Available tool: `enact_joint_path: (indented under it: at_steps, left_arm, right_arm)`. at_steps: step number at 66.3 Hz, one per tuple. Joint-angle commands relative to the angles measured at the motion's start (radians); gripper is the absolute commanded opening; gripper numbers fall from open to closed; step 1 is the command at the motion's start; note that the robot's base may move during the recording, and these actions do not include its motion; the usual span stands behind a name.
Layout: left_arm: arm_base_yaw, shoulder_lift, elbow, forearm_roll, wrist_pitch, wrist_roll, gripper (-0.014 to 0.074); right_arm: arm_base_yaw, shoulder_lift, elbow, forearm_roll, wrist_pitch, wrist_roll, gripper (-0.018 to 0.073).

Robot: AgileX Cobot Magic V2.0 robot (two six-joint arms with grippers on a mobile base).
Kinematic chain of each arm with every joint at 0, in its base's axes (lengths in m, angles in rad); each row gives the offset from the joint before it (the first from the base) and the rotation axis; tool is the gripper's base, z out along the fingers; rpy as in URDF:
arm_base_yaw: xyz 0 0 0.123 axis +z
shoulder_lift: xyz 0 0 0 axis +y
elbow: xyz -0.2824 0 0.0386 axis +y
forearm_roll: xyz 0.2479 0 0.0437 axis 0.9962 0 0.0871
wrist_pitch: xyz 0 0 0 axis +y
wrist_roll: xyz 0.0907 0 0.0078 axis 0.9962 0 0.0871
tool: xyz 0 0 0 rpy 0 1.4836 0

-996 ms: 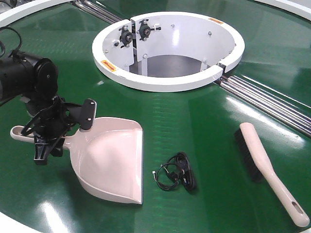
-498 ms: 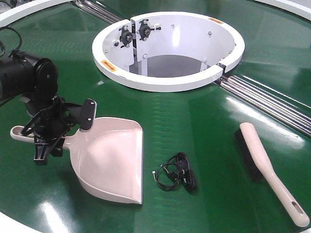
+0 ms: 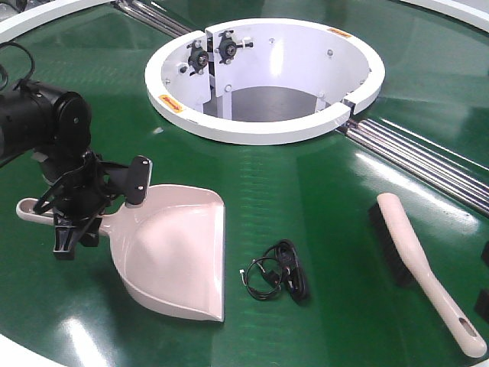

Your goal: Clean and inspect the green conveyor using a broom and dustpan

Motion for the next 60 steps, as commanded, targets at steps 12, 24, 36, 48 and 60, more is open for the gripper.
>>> enact_joint_path:
  at_steps: [12,24,36,48,60]
  left_arm:
    - [-0.002,-0.049,-0.03,0.0,-0.004,-0.007,-0.0007]
    - [-0.002,-0.049,-0.03,0.0,-0.004,-0.007,-0.0007]
    - [-0.002,-0.049,-0.03,0.0,-0.004,-0.007,-0.0007]
    - [-0.002,-0.049,-0.03,0.0,-0.004,-0.007,-0.0007]
    - [-0.002,-0.049,-0.03,0.0,-0.004,-0.007,-0.0007]
  right_arm:
    - [0.001,0.148,-0.129,-0.13,0.119,0.0,0.01]
    - [0.001,0.223,-0.184,-0.162,0.176,0.043,0.0316]
    - [0.001,0.306,-0.228,-0.162,0.247,0.043,0.0528]
    - [0.001,0.423,-0.308,-0.172,0.335,0.043,0.0585]
    - [0.001,0.566,-0.405,-0.187,0.43,0.035,0.0575]
